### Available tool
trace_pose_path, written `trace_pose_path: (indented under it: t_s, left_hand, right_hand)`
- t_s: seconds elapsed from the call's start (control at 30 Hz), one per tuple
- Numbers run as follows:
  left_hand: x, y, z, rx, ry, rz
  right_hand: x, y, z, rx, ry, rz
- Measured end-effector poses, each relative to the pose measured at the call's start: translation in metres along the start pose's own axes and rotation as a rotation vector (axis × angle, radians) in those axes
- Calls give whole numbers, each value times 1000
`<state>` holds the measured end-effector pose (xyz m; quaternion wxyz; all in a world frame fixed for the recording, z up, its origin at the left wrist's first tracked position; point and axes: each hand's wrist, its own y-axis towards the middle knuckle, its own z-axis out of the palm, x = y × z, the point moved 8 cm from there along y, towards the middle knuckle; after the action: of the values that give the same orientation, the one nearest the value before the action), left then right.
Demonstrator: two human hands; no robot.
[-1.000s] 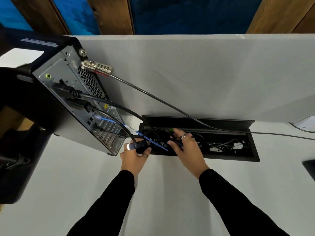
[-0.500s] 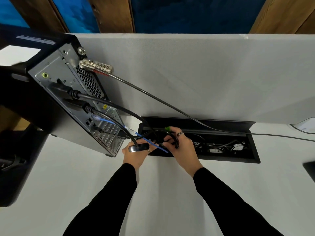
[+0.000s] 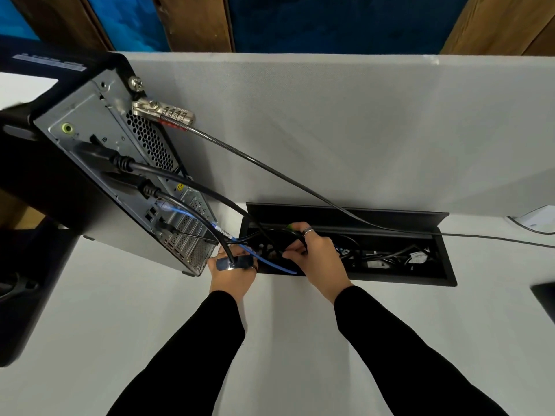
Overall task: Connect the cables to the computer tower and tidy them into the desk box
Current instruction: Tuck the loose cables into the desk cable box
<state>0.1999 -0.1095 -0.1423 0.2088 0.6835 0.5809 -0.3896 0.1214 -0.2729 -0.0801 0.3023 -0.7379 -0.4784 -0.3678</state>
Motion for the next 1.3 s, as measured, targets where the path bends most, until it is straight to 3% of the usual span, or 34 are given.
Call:
trace_pose_path:
  t_s: [0.33,0.5,0.67,0.87,1.0,1.23,1.3]
  left_hand:
    - [4,-1,-2,21,-71,9]
    - [-8,-9,0,87,-345,-60]
    - [-16,-18,5,28,-574,-199]
    - [-37,-16,3,9,-411,-61]
    - [-37,-16,3,9,-355,-20]
    - [-18,-25,11,-2,-373,-169]
    - [-22,-24,8,-65,-438,-138]
  right_hand:
    - [-8,6,5,-62,135,126]
    - [-14,10,8,-103,128,122]
    - [-15,9,12,-101,155,101]
    - [-19,-3,-4,26,50,36]
    - [-29,-17,-18,116,120,57]
    - [-25,-13,-19,106,28,33]
    - [-23,-11,-15,93,20,37]
